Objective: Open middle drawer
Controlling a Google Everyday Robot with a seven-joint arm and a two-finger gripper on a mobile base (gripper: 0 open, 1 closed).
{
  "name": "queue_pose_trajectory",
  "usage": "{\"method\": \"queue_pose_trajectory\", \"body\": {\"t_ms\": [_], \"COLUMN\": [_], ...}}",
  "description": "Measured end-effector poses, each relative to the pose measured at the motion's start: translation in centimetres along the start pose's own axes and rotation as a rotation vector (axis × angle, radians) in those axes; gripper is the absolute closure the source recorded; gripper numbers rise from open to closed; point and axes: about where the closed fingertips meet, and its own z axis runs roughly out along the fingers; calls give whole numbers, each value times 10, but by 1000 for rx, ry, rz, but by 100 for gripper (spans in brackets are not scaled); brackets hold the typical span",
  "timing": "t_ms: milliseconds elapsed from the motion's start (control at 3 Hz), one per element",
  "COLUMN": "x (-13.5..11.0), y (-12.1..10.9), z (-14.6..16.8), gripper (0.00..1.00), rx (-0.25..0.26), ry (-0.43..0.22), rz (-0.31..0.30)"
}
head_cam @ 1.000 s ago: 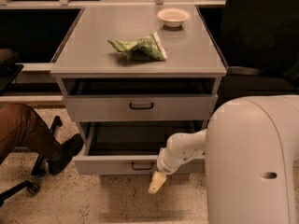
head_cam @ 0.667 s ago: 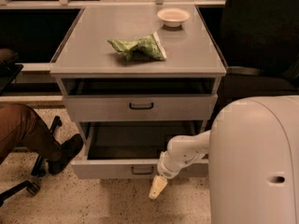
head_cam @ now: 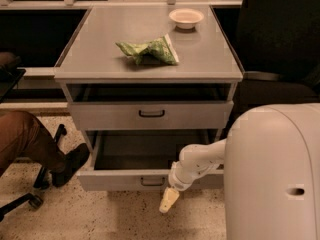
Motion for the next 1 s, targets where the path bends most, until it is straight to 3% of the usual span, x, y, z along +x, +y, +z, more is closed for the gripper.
{"method": "queue_pose_trajectory", "body": {"t_ms": [667, 1000], "x": [-1, -3], "y": [17, 18], "z": [1, -2], "gripper": [0, 0], "rx": [-50, -51], "ry": [8, 8], "rz": [12, 12]}}
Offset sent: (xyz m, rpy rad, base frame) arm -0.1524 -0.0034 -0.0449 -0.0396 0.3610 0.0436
